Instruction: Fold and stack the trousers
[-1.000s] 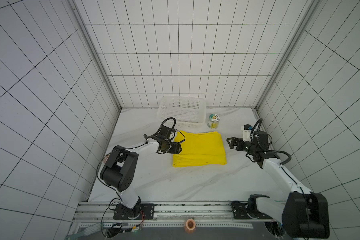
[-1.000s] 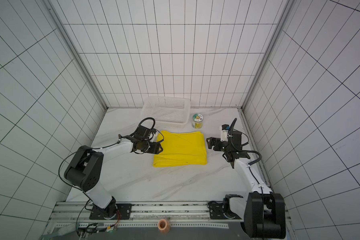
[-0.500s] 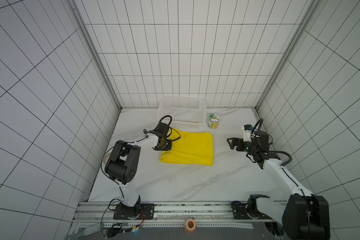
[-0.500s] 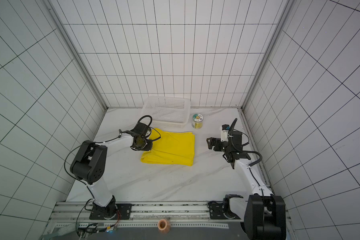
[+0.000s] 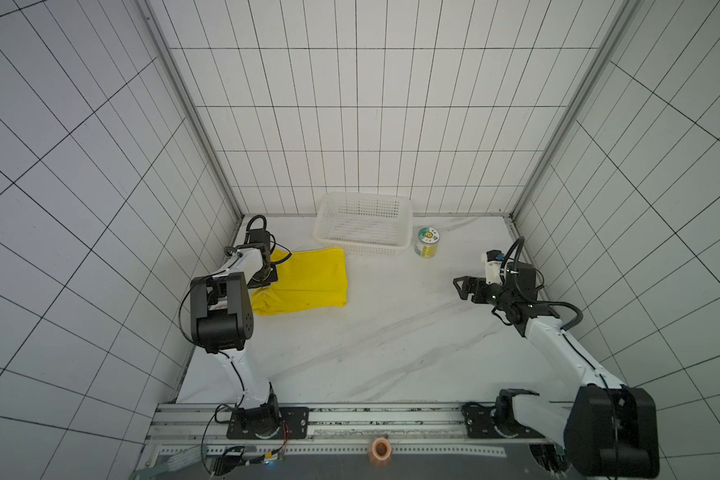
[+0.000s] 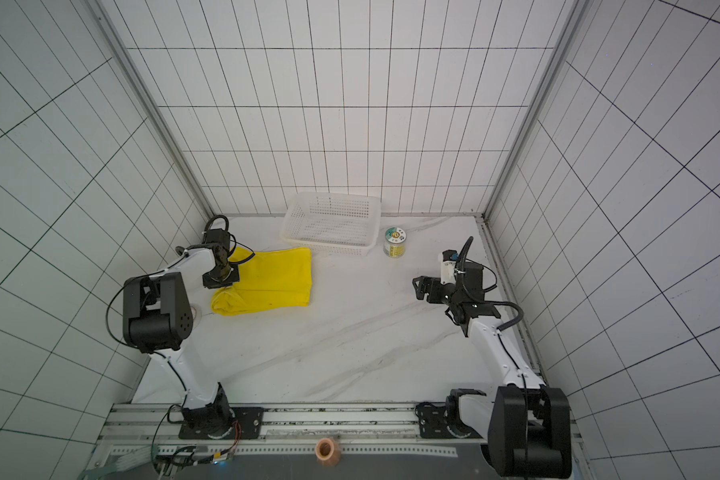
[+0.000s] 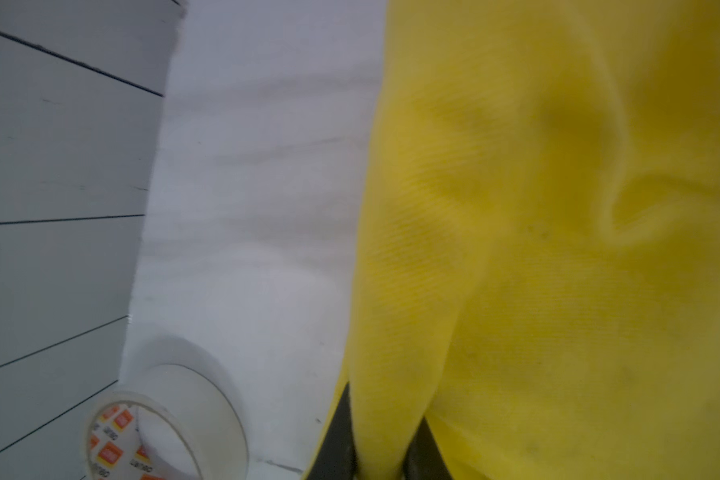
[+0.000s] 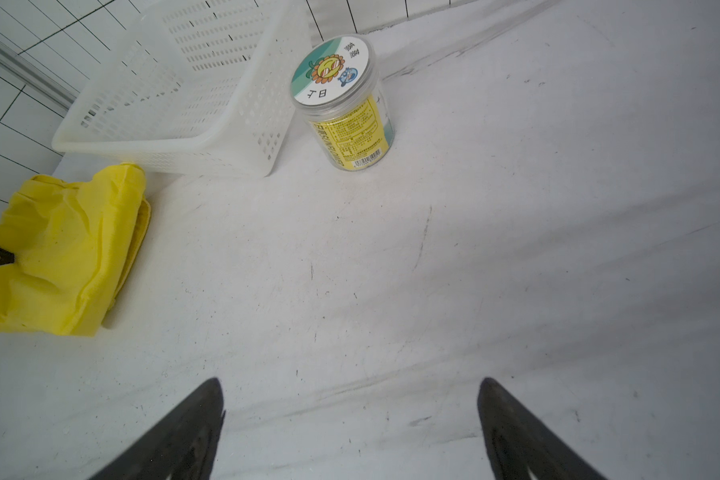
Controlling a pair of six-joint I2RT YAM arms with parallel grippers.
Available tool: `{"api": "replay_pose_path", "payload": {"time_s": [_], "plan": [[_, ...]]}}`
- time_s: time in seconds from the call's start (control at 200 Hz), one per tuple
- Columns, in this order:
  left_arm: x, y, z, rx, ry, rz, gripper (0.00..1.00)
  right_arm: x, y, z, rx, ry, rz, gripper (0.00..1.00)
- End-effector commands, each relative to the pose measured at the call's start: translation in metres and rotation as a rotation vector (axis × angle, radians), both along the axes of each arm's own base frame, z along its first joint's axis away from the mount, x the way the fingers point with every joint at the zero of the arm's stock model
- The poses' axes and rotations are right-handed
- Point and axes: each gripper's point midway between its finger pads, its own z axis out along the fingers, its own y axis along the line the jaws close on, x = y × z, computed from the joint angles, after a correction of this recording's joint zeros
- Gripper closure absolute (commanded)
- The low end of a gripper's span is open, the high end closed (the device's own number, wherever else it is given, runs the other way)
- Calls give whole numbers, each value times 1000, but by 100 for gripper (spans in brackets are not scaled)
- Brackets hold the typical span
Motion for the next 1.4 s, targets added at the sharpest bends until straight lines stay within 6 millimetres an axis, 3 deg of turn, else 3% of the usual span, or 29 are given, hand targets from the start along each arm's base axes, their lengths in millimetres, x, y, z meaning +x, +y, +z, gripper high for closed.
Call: {"api": "replay_pose_path", "payload": {"time_s": [0.0,0.1,0.22,0.345,0.475,0.53,0.635,0.85,0.955,1.195,1.396], "plan": [[21,34,12,87,-31,52,84,3,1,19,-8,-33,19,6],[32,43,14,114,-35,90,83,2,1,18,-9,-30,18,6],[31,52,14,133,-63,198,79,1,1,19,-11,-27,19,6],[36,43,19,124,-75,172,61,2,1,20,-8,-29,23,6],[38,31,46,131,-113,135,38,4,4,27,3,-39,30,6],[38,26,63,128,-145,130,33,4,4,29,3,-40,32,6],[37,-5,78,50,-172,54,27,5,4,32,0,-45,36,6],[16,-92,32,-190,-91,-64,27,6,6,38,8,-55,42,6],[17,-113,9,-216,-61,-80,28,5,5,37,6,-53,41,6],[30,-93,-31,-161,-24,-42,31,0,2,34,-15,-45,26,6],[65,-67,-42,-161,-51,-35,31,-2,0,32,-18,-37,19,6]]}}
